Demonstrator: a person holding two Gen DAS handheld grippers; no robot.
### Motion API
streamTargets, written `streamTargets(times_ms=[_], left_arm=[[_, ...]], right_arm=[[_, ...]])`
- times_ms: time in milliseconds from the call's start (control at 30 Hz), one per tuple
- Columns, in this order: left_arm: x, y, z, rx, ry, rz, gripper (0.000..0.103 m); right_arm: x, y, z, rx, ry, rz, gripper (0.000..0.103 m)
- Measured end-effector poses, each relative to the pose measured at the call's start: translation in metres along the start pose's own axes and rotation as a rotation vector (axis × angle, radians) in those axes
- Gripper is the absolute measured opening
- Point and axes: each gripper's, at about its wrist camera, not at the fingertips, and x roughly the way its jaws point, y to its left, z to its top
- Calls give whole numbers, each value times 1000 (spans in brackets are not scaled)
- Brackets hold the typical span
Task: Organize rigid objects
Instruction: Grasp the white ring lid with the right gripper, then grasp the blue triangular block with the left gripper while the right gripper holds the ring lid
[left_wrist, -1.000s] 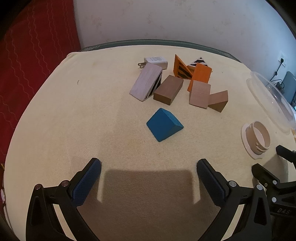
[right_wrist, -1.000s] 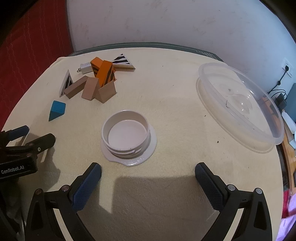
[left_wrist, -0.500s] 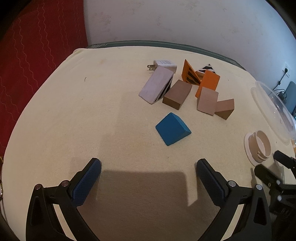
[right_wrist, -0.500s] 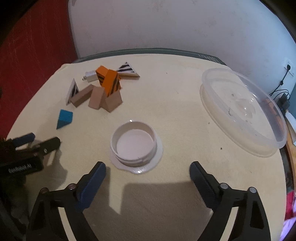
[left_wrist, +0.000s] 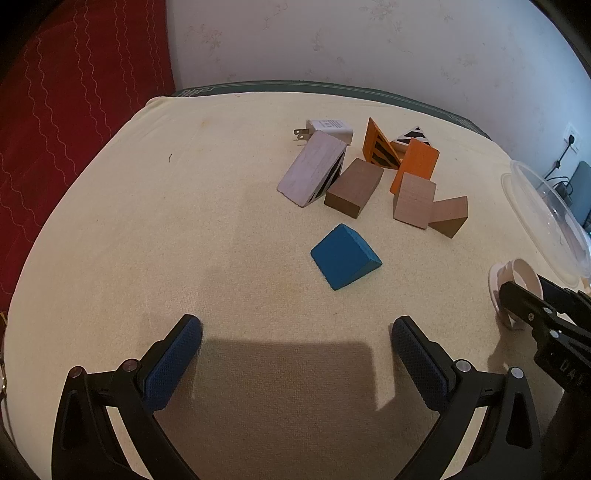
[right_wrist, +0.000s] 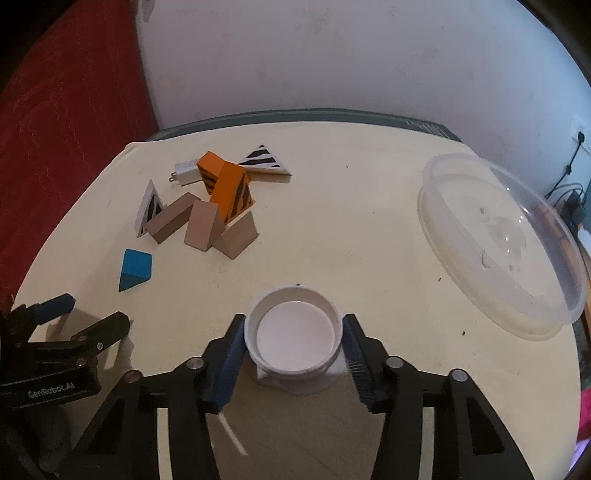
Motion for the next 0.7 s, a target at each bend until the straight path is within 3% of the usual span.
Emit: streamTargets(times_ms=[700], left_arm=[[6, 0, 8, 36, 32, 14, 103]], right_arm=[[-3, -6, -5, 15, -35, 24, 53]])
